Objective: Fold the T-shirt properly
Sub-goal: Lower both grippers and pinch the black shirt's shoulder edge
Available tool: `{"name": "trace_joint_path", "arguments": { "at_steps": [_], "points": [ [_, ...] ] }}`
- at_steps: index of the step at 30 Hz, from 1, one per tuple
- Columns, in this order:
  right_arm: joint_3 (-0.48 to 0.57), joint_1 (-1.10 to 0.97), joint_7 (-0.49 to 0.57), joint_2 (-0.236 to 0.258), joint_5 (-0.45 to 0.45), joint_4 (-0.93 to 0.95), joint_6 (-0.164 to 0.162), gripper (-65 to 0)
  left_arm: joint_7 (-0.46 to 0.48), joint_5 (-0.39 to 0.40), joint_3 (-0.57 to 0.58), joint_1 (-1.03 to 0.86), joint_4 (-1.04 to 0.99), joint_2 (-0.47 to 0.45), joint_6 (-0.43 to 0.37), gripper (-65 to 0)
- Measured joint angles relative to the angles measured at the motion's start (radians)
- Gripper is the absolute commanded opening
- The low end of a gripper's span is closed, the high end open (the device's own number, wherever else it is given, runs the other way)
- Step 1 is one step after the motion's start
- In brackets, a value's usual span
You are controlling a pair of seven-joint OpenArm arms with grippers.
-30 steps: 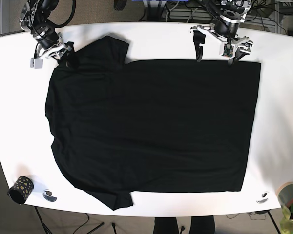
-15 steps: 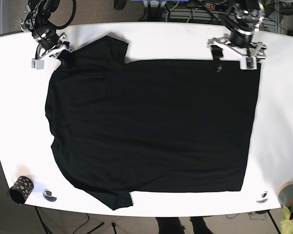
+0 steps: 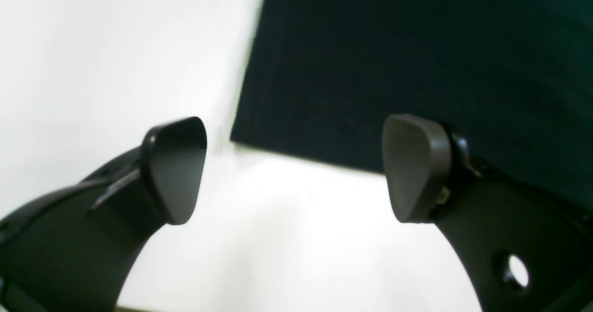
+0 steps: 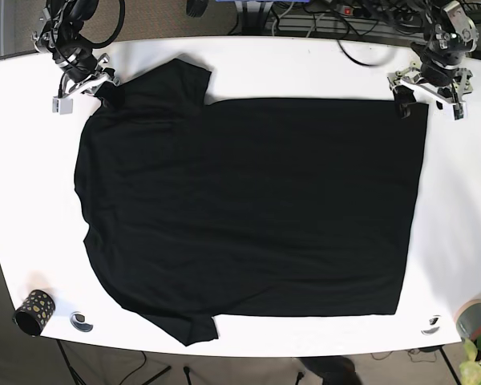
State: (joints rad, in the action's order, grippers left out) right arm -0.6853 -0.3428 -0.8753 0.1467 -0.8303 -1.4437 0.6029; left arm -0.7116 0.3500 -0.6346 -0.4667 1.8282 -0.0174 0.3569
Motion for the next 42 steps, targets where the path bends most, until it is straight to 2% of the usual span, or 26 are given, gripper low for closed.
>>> {"name": "trace_joint_path", "arguments": {
  "at_steps": [6,18,22,24,28,30,33,42],
  "points": [
    [0.0,0.0,0.0,0.0,0.0,0.0,0.0,-65.0,-0.005,0.006,0.0,0.001,-0.082,-0.008,0.064,-9.4],
    [-0.001,0.0,0.0,0.0,0.0,0.0,0.0,-65.0,0.055,0.027,-0.005,0.071,-0.179,-0.014,0.071,-9.6],
    [-0.001,0.0,0.0,0.0,0.0,0.0,0.0,-65.0,0.046,0.027,-0.004,0.083,-0.179,-0.013,0.071,-10.7],
    [-0.001,0.0,0.0,0.0,0.0,0.0,0.0,-65.0,0.025,0.025,-0.004,0.103,-0.182,-0.013,0.071,-15.0],
    [-0.001,0.0,0.0,0.0,0.0,0.0,0.0,-65.0,-0.03,0.014,-0.008,0.135,-0.185,-0.013,0.069,-33.7],
    [-0.001,0.0,0.0,0.0,0.0,0.0,0.0,-65.0,-0.04,0.014,-0.008,0.143,-0.192,-0.013,0.068,-48.3],
    [-0.001,0.0,0.0,0.0,0.0,0.0,0.0,-65.0,-0.046,0.024,-0.009,0.169,-0.225,-0.017,0.067,-64.6],
    [-0.001,-0.005,-0.009,-0.002,0.016,-0.029,-0.001,-65.0,-0.074,0.048,-0.008,0.203,-0.261,-0.019,0.074,-65.0]
  ]
}}
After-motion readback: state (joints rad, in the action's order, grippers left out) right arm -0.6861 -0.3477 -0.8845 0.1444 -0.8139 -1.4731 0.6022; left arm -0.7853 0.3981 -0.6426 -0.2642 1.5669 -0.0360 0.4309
